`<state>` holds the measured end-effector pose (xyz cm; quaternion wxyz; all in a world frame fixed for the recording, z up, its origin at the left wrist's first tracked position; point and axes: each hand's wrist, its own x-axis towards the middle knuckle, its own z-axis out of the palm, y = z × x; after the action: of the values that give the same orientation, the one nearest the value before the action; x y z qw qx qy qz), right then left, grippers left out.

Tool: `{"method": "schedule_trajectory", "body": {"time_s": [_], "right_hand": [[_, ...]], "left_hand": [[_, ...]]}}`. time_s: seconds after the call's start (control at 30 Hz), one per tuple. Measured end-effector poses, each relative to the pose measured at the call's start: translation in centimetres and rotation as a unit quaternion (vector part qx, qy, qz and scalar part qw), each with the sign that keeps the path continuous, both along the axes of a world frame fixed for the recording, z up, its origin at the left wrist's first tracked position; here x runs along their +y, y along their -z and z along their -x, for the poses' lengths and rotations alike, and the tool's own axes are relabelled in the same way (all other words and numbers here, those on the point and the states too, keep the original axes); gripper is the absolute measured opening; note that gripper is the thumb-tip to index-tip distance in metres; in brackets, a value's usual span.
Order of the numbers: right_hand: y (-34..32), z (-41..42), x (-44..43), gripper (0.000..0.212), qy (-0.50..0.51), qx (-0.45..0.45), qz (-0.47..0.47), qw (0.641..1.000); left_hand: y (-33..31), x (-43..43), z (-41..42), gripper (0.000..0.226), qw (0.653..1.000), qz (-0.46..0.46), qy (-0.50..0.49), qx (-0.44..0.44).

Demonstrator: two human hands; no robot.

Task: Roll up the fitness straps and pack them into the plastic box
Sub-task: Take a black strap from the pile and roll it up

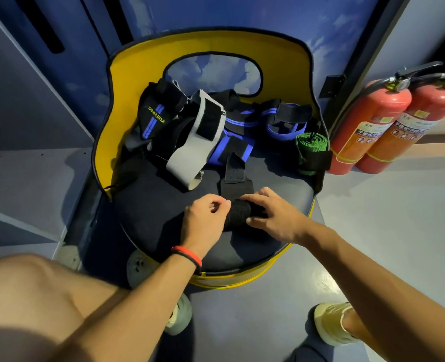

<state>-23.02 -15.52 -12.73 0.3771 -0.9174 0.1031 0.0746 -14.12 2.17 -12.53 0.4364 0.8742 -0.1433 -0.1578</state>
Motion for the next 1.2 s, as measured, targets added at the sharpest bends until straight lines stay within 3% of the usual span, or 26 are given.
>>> {"method": "schedule_trajectory", "body": {"time_s": [0.1, 0.33, 0.47, 0.67, 0.83, 1.0, 1.1, 1.2], "right_hand": [[0.8, 1.0, 0.4, 0.046, 0.103, -0.046, -0.09, 0.99], [1.5, 0.7, 1.1, 0.036, 0.226, -0.047, -0.118, 0.966], [2.0, -0.2, 1.0, 0.042, 0.257, -0.034, -0.113, 0.959], [1.5, 0.1, 1.6, 0.052, 0.213, -0.02, 0.034, 0.976], [2.1, 0.9, 2.1, 0.022, 0.136, -0.219, 0.071, 0.964], [2.8, 1.7, 2.3, 0.066, 0.056, -0.175, 0.143, 0.973], [2.6, 1.2, 1.8, 0.064, 0.048, -0.176, 0.153, 0.971], [1.9, 0.8, 1.3, 0.059, 0.038, -0.157, 0.153, 0.975]], "left_hand": [[-0.1, 0.2, -0.4, 0.023, 0.999, -0.028, 0.038, -0.015], [0.5, 0.4, 0.0, 0.045, 1.0, -0.001, 0.028, 0.001], [1.0, 0.3, -0.5, 0.031, 0.999, -0.018, 0.043, 0.008], [1.0, -0.1, -0.6, 0.045, 0.999, -0.038, 0.013, 0.033], [0.2, -0.9, -0.8, 0.064, 0.996, -0.084, 0.002, 0.037], [-0.1, -1.6, -1.6, 0.071, 0.993, -0.11, -0.011, 0.041], [0.0, -1.5, -1.2, 0.065, 0.995, -0.096, -0.001, 0.038], [0.7, -0.8, -1.3, 0.029, 0.999, -0.026, 0.022, 0.036]]}}
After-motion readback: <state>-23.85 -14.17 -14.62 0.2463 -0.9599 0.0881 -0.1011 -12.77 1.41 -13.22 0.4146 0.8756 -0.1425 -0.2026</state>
